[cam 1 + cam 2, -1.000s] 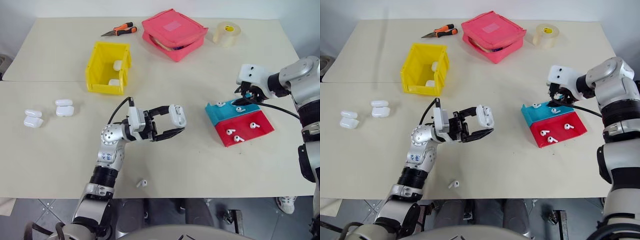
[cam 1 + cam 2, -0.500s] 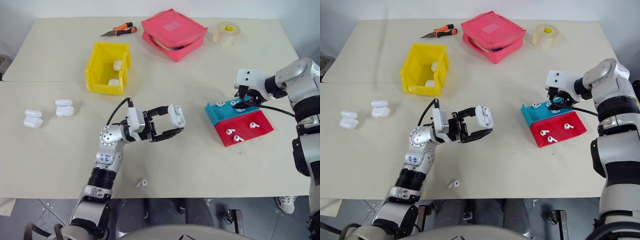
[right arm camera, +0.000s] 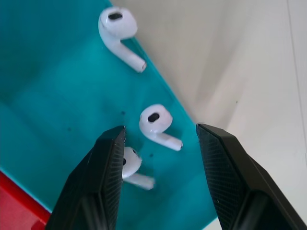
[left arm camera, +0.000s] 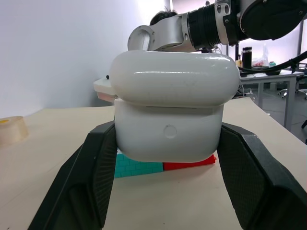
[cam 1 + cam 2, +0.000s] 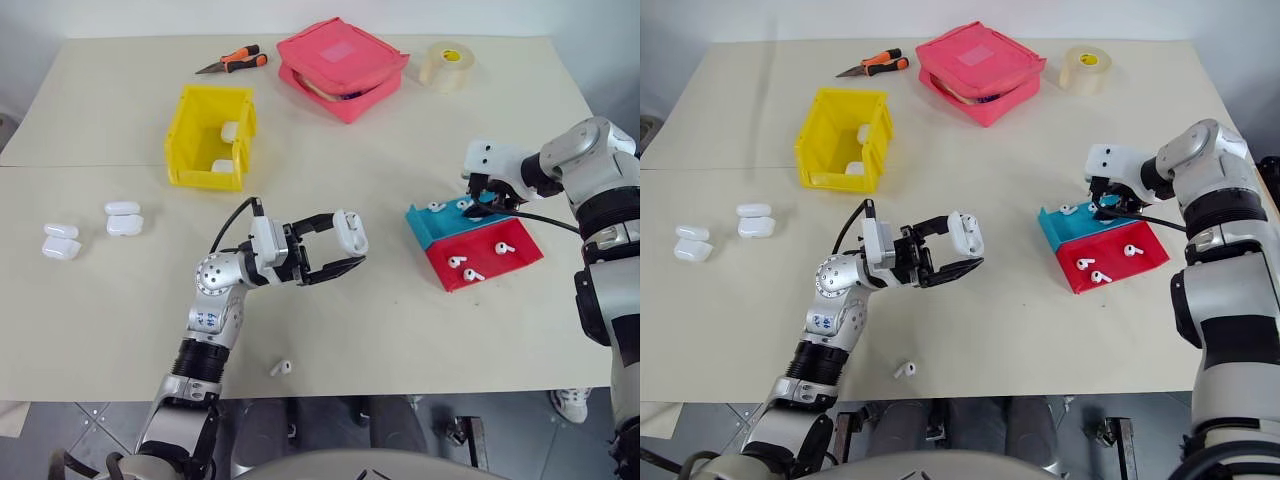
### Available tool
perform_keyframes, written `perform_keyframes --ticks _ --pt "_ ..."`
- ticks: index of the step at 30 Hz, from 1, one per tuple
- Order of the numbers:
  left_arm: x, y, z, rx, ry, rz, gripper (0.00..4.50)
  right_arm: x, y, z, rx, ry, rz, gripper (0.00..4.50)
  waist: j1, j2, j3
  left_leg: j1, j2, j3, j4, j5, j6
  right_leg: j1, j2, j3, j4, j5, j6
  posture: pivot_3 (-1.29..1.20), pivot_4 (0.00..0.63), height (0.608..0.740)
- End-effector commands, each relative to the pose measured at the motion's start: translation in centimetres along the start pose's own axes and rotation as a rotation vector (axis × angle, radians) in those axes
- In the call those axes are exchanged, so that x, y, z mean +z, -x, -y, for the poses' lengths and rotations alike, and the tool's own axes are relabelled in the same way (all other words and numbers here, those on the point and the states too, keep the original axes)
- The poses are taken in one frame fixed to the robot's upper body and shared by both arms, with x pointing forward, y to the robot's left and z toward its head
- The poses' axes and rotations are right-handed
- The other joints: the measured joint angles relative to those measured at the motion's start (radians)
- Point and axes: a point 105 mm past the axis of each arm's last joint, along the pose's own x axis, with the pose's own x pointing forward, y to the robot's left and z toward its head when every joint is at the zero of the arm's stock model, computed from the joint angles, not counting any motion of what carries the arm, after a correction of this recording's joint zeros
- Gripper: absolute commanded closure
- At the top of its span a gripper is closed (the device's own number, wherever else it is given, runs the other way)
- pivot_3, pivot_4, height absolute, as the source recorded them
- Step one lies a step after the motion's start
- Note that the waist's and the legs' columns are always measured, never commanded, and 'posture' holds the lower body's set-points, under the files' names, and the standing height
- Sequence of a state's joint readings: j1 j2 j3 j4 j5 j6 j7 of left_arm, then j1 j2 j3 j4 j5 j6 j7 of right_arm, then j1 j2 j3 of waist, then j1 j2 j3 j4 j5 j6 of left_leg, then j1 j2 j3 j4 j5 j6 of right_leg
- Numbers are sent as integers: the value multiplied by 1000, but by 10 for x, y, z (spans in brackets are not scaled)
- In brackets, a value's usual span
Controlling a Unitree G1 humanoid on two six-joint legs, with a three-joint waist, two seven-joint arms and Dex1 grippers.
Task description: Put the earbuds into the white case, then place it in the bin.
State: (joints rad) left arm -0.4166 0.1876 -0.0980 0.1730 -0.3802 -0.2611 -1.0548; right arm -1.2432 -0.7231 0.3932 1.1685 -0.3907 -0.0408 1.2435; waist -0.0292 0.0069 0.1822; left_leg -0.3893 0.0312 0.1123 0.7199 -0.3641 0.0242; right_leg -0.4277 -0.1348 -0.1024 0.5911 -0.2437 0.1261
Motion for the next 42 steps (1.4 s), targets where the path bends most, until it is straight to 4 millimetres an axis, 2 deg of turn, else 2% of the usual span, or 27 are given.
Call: perform_keyframes --ticks 1,22,25,30,37,42 --pt "7 -2 2 -3 -25 17 1742 9 9 8 -32 6 25 2068 -1 0 0 0 0 0 0 0 0 0 0 0 0 0 0 0 150 740" --pt "7 0 1 7 -27 11 1742 15 4 7 -30 18 70 2068 -1 0 0 1 0 0 -1 1 -1 0 0 0 0 0 0 0 150 740" --pt "7 0 1 10 -28 10 1742 12 3 6 -25 14 52 2603 -1 0 0 1 0 0 -1 1 -1 0 0 0 0 0 0 0 150 740" --pt "7 0 0 13 -29 10 1742 13 3 6 -30 15 61 4335 -1 0 0 1 0 0 -1 1 -1 0 0 0 0 0 0 0 150 740" --pt "6 -2 0 11 -24 14 1742 24 16 12 -44 0 136 4427 -1 1 0 1 0 0 -1 1 -1 0 0 0 0 0 0 0 150 740" --pt "5 -5 -2 -6 -19 17 1742 19 21 9 -22 0 140 4427 1 1 0 1 0 0 -1 1 -1 0 0 0 0 0 0 0 150 740"
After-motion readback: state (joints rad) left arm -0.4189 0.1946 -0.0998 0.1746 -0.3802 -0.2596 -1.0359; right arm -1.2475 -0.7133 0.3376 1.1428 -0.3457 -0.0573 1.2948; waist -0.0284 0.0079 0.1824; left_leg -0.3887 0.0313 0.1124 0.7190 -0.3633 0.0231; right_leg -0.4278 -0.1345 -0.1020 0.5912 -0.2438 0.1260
